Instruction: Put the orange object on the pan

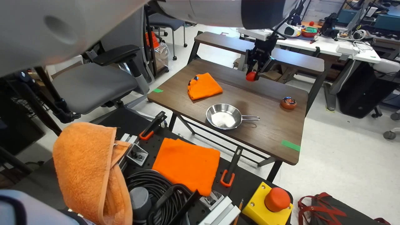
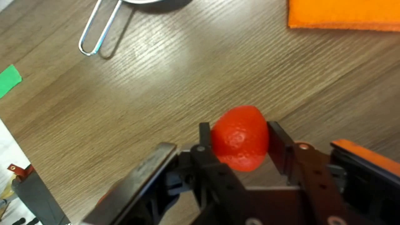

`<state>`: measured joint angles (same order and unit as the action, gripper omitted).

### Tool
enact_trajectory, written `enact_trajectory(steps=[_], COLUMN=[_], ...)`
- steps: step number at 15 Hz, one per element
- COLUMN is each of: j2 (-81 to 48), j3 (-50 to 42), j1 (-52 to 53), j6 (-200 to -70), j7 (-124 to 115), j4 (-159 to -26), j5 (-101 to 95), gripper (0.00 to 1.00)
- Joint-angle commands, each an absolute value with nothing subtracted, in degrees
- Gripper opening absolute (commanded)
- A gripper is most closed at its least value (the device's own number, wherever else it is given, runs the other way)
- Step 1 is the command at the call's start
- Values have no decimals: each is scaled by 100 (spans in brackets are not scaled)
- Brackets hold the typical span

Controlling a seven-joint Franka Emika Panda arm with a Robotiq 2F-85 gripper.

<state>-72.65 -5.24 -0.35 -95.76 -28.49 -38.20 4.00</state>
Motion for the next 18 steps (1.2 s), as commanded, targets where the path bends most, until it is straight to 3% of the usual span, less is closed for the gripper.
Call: enact_trajectory(steps=[1,18], j2=[-6751,-4892], j3=[-541,-597], j1=[104,823], j6=[-9299,-10914], j7=[-2482,-2280], j4=[-4691,-9365], j5=[271,-254], gripper=[22,22])
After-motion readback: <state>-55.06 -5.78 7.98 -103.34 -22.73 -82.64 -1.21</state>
